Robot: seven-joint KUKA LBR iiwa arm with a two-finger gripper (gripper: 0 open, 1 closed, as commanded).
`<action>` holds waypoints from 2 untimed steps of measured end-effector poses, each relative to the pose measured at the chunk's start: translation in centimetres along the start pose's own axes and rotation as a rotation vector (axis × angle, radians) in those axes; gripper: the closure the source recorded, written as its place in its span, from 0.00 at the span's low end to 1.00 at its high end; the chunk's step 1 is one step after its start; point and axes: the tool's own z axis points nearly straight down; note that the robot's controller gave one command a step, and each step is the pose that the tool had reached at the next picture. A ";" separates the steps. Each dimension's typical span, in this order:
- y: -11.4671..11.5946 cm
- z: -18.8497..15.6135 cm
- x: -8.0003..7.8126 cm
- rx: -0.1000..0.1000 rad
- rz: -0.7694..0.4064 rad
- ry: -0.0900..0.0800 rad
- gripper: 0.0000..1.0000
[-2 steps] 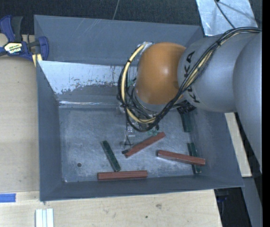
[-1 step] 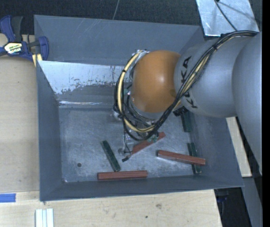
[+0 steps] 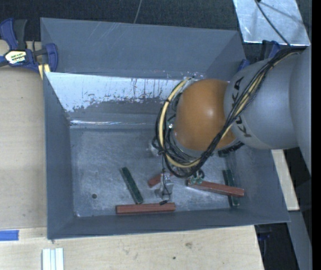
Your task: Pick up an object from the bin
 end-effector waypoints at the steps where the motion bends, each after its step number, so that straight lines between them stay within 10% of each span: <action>1: -3.2 2.2 -6.1 0.001 0.164 -0.001 1.00; 2: -3.2 2.2 -6.1 0.000 0.164 -0.001 1.00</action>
Offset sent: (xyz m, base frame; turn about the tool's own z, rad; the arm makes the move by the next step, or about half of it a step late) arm 0.0000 0.0000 0.0000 0.0000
